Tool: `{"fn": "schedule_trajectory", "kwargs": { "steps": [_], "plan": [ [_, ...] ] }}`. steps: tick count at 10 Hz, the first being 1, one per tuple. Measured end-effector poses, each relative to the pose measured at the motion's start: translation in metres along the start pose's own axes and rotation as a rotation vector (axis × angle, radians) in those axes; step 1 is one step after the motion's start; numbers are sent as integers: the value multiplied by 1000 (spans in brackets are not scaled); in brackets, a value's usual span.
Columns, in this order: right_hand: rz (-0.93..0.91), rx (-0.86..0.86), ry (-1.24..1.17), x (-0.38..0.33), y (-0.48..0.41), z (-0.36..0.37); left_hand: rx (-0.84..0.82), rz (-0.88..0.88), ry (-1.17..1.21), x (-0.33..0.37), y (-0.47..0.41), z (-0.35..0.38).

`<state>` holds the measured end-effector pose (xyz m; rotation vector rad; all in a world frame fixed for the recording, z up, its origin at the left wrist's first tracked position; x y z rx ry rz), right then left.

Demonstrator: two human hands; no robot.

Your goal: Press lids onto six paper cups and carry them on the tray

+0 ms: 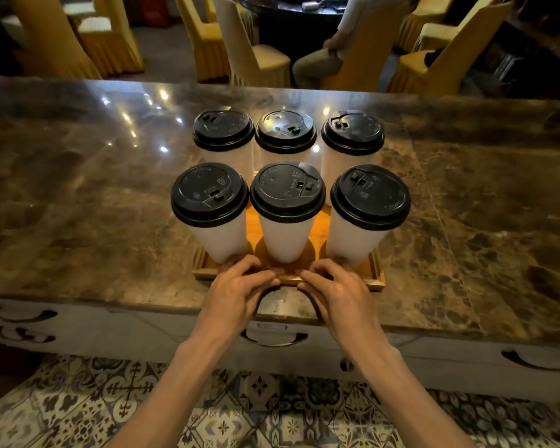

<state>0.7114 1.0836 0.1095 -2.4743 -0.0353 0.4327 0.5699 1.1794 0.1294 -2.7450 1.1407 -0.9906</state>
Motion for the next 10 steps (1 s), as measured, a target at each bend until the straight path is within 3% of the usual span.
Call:
{"fn": "schedule_trajectory", "kwargs": {
  "steps": [8,9,10],
  "plan": [
    [107,-62,13,18,-36,2,28,-14,42,-15,-52,5],
    [40,-12,-75,22,-32,-22,22,-51,87,-18,-46,4],
    [47,95,-155,43,-27,-86,52,-56,320,-19,-26,-9]
  ]
}}
Point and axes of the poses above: each hand's wrist, its own y-axis away from the middle knuckle, its own z-axis out of the palm, x = y × z, the point moved 3 cm from there along -y, towards the middle knuckle, and after that the axes turned 11 degrees about -z, right-handed, at the moved point
